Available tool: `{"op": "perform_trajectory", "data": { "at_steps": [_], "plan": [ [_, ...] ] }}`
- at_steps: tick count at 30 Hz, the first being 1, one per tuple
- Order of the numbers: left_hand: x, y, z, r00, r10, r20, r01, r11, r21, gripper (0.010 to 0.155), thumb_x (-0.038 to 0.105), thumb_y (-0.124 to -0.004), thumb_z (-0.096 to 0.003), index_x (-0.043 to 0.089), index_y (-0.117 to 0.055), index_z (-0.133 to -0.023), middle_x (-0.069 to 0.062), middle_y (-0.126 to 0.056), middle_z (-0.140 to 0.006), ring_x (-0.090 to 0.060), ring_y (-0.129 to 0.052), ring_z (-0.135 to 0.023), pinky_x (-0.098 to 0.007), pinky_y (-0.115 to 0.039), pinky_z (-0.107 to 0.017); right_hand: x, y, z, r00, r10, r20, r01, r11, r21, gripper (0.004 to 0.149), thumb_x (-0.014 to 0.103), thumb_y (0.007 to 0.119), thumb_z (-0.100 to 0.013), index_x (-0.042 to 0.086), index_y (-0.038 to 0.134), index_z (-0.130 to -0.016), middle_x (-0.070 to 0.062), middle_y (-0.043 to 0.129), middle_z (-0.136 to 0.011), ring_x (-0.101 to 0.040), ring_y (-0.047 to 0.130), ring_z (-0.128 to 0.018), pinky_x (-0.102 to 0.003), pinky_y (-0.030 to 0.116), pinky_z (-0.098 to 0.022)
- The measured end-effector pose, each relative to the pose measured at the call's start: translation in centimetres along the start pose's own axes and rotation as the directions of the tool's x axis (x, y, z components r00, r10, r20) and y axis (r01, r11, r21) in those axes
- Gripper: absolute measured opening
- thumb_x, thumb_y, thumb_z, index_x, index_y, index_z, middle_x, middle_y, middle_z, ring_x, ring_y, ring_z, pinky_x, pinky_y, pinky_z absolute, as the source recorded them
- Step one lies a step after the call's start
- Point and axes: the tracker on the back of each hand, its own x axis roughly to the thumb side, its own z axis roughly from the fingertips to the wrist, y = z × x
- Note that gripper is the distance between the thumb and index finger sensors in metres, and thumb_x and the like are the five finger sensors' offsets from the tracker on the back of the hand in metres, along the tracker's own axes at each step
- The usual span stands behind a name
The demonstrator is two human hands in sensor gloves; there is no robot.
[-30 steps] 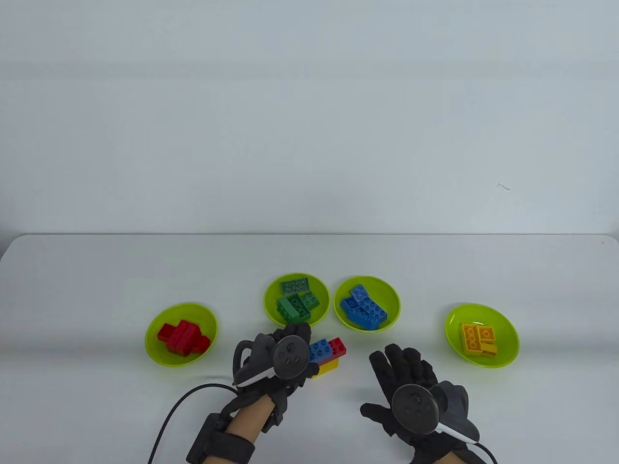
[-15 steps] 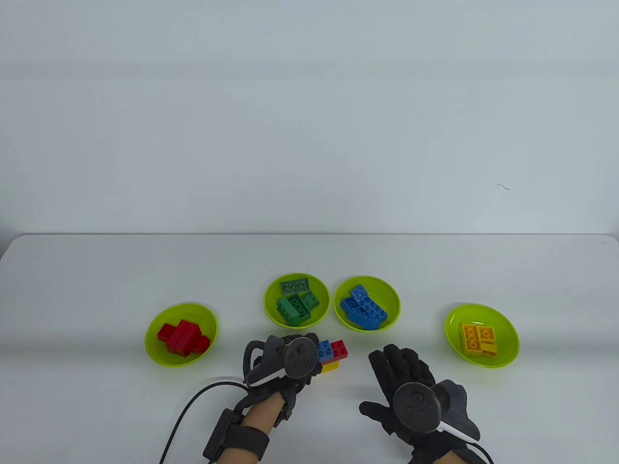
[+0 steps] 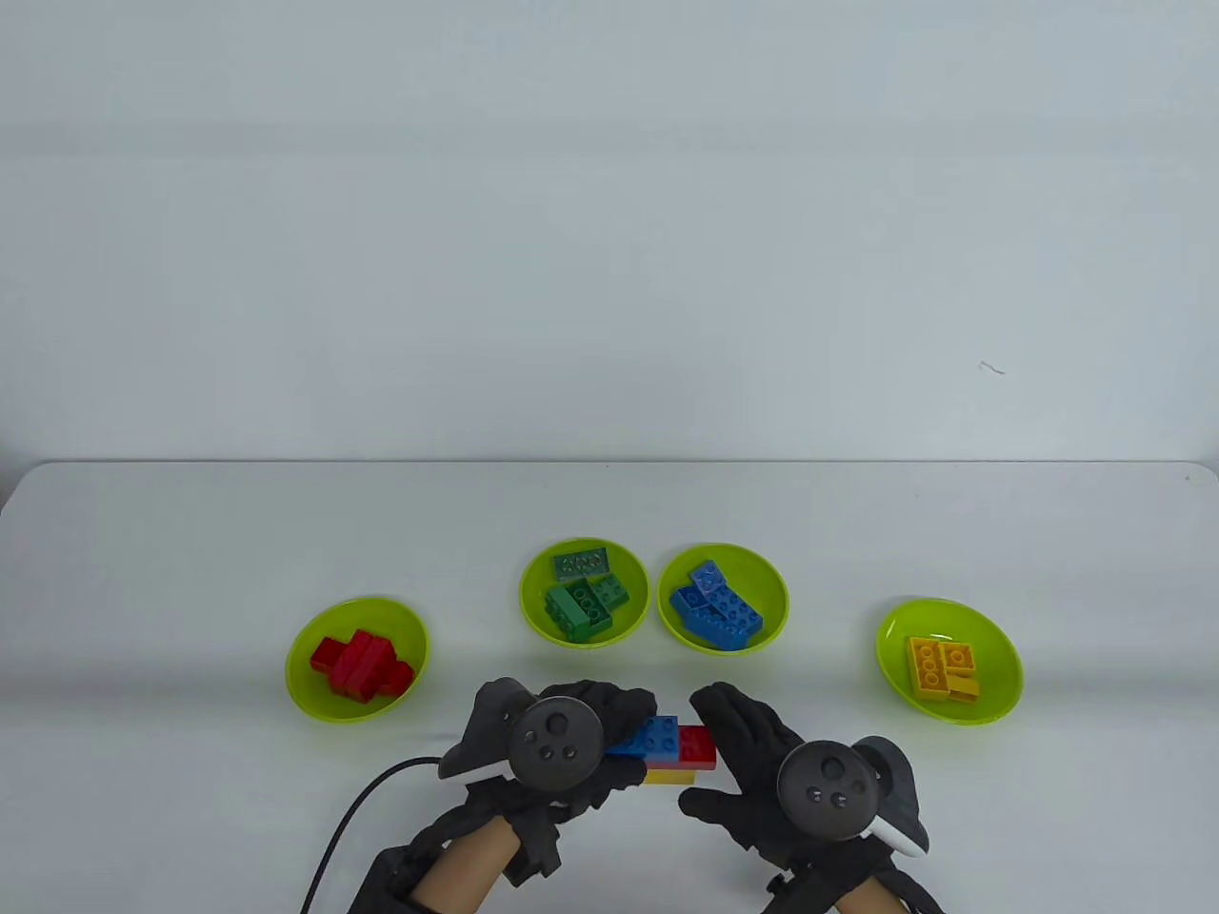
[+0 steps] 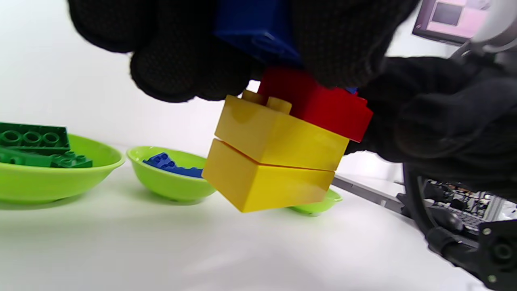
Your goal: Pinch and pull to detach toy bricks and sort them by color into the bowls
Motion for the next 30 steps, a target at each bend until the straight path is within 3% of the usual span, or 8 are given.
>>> {"op": "perform_trajectory", "data": {
  "at_steps": [6, 10, 15, 18, 21, 23, 30],
  "plan": [
    [0.4, -0.2, 0.9, 0.999, 0.006, 0.033, -0.006, 1.0, 0.0, 0.064, 0.038, -0.082, -0.0437, 0.004, -0.073, -0.097, -0.024, -0.088, -0.084, -0.038, -0.092, -0.072, -0.057, -0.07, -0.061, 0.1, 0.3, 0.3, 0.998, -0.053, 0.039, 0.054, 0.998, -0.032, 0.064, 0.034, 0.078, -0.05, 0.005, 0.06, -0.104, -0.025, 0.075, -0.098, -0.043, 0.085, -0.081, -0.057, 0.065, -0.064],
    [0.0, -0.6, 0.9, 0.998, 0.055, 0.03, -0.055, 0.998, -0.016, 0.064, 0.038, -0.082, -0.0441, 0.004, -0.071, -0.098, -0.024, -0.087, -0.085, -0.039, -0.091, -0.073, -0.057, -0.069, -0.061, -0.3, 0.4, 0.4, 0.995, -0.084, 0.047, 0.086, 0.995, -0.044, 0.061, 0.034, 0.08, -0.048, 0.005, 0.065, -0.101, -0.023, 0.08, -0.093, -0.041, 0.089, -0.075, -0.056, 0.068, -0.062],
    [-0.7, -1.0, 1.0, 0.99, 0.139, 0.018, -0.14, 0.987, 0.079, 0.075, 0.044, -0.079, -0.0458, 0.003, -0.059, -0.104, -0.026, -0.076, -0.097, -0.044, -0.082, -0.086, -0.061, -0.063, -0.066, -0.6, -0.3, 0.6, 0.994, -0.107, 0.038, 0.111, 0.988, -0.104, 0.061, 0.034, 0.08, -0.048, 0.005, 0.067, -0.1, -0.023, 0.082, -0.091, -0.04, 0.09, -0.073, -0.056, 0.069, -0.061],
    [-1.9, -2.0, 1.5, 0.947, 0.32, -0.002, -0.317, 0.938, 0.144, 0.088, 0.048, -0.079, -0.0452, -0.001, -0.043, -0.109, -0.031, -0.061, -0.105, -0.049, -0.071, -0.093, -0.064, -0.057, -0.068, -0.7, -0.8, 0.8, 0.989, -0.145, 0.035, 0.149, 0.979, -0.14, 0.061, 0.034, 0.08, -0.048, 0.004, 0.067, -0.1, -0.024, 0.082, -0.09, -0.04, 0.09, -0.072, -0.056, 0.069, -0.061],
    [-3.0, -3.5, 1.9, 0.838, 0.546, -0.007, -0.531, 0.818, 0.222, 0.092, 0.049, -0.08, -0.0448, -0.003, -0.04, -0.108, -0.033, -0.057, -0.105, -0.051, -0.069, -0.093, -0.065, -0.055, -0.068, -0.8, -1.3, 1.0, 0.976, -0.213, 0.042, 0.217, 0.962, -0.168, 0.061, 0.034, 0.08, -0.048, 0.004, 0.067, -0.099, -0.024, 0.082, -0.09, -0.04, 0.09, -0.072, -0.055, 0.069, -0.061],
    [-3.4, -4.7, 2.0, 0.747, 0.665, -0.008, -0.652, 0.735, 0.185, 0.091, 0.049, -0.08, -0.045, -0.003, -0.041, -0.108, -0.034, -0.058, -0.105, -0.051, -0.068, -0.093, -0.065, -0.055, -0.068, -0.7, -1.4, 1.1, 0.965, -0.259, 0.049, 0.263, 0.949, -0.172, 0.061, 0.035, 0.08, -0.048, 0.004, 0.067, -0.099, -0.024, 0.082, -0.09, -0.04, 0.09, -0.072, -0.055, 0.069, -0.061],
    [-2.2, -5.7, 1.6, 0.757, 0.652, 0.041, -0.648, 0.741, 0.179, 0.077, 0.047, -0.08, -0.0446, 0.004, -0.057, -0.103, -0.026, -0.071, -0.1, -0.046, -0.077, -0.089, -0.06, -0.061, -0.066, -0.3, -1.1, 1.2, 0.948, -0.311, 0.067, 0.318, 0.934, -0.162, 0.061, 0.036, 0.079, -0.049, 0.004, 0.067, -0.099, -0.024, 0.083, -0.088, -0.04, 0.091, -0.07, -0.055, 0.069, -0.06]
  ]
}}
